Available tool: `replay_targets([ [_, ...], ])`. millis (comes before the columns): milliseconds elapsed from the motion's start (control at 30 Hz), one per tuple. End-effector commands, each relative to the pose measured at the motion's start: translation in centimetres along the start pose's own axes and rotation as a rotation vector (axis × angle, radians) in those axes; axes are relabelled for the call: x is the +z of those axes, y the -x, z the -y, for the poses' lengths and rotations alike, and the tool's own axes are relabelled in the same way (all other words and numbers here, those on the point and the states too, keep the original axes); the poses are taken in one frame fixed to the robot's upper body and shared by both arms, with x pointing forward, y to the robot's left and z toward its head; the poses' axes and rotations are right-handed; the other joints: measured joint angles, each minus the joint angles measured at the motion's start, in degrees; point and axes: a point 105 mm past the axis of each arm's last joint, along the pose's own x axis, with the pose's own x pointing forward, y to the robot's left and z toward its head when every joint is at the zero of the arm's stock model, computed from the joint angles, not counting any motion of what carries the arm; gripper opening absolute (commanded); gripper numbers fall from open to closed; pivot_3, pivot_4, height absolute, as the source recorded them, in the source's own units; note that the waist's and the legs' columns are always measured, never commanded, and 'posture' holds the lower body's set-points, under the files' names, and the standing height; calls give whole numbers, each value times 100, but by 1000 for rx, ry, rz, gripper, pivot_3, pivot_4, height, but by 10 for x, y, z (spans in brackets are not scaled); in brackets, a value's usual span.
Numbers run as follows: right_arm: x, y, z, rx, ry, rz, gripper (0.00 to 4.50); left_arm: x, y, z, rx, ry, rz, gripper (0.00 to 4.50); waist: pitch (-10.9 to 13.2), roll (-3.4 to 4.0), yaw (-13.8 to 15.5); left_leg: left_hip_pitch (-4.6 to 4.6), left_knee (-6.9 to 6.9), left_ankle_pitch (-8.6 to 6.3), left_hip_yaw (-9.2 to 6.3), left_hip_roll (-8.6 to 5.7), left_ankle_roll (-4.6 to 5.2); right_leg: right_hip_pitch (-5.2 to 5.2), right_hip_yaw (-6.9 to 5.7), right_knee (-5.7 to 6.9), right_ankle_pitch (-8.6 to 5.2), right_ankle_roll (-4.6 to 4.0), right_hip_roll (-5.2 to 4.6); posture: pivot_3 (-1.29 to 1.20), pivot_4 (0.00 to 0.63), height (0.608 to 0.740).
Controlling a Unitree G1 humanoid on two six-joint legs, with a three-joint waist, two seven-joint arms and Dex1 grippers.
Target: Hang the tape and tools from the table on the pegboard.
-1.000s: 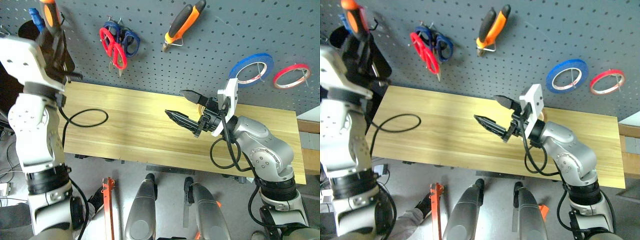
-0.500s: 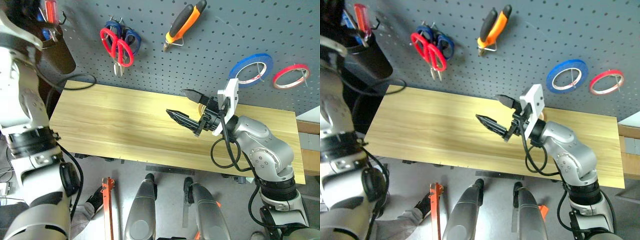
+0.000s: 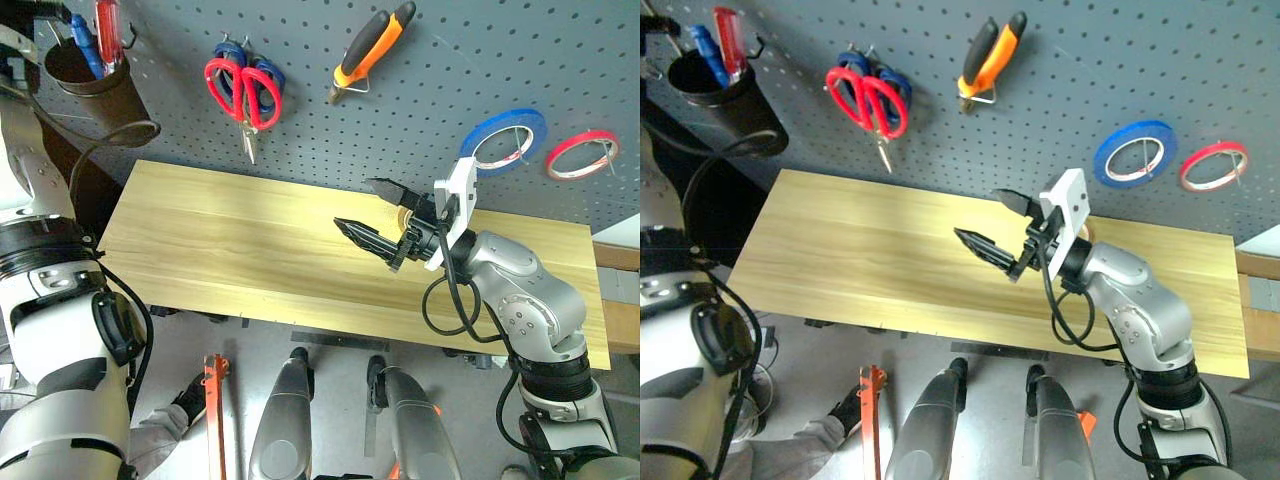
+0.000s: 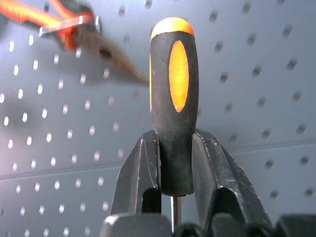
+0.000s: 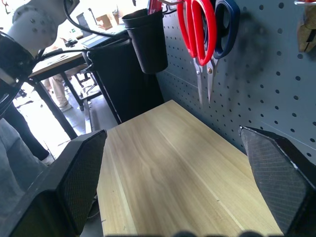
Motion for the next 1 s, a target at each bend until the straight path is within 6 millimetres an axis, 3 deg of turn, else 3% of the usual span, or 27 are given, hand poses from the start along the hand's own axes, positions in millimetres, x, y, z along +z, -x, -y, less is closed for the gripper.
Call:
replay_targets([
  [33, 11, 1, -6, 16, 30, 42, 4500, -11, 4, -3, -11, -14, -25, 530, 0, 0, -10, 0, 0, 0, -1, -1, 0, 0, -4, 1, 0, -1, 0, 200, 395, 740],
  [167, 11, 3, -6, 9, 32, 36, 4500, -51, 21, 0, -2, 22, -129, 530, 0, 0, -47, 0, 1, 0, -7, 0, 1, 1, -14, 2, 12, -21, 1, 182, 399, 740],
  [300, 11, 5, -6, 1, 34, 30, 4500, -70, 32, 4, 6, 41, -185, 530, -1, -1, -65, 0, 4, 1, -12, 1, 1, 5, -18, 5, 17, -28, 0, 167, 399, 740],
  [433, 11, 6, -5, -4, 36, 25, 4500, -79, 40, 1, 14, 51, -225, 1910, -2, -2, -112, 5, 5, 4, -14, 2, 5, 8, -18, 10, 15, -25, -1, 162, 398, 740],
  [667, 10, 6, -5, -2, 38, 23, 4500, -71, 44, -9, 18, 32, -211, 4354, -4, -2, -100, 9, 5, 24, -26, 4, 8, 12, -30, 19, 20, -27, -1, 170, 395, 740],
  [833, 9, 5, -5, 2, 38, 21, 4500, -49, 42, -5, -76, 193, -162, 4436, -7, -8, -101, 8, 5, 33, -30, 6, 8, 16, -31, 16, 29, -24, -4, 174, 386, 740],
  [1000, 8, 5, -5, 9, 39, 18, 4500, -19, 52, -5, -205, 510, -127, 4436, -9, -11, -128, 6, 3, 35, -37, 10, 4, 16, -37, 13, 29, -25, -3, 176, 380, 740],
])
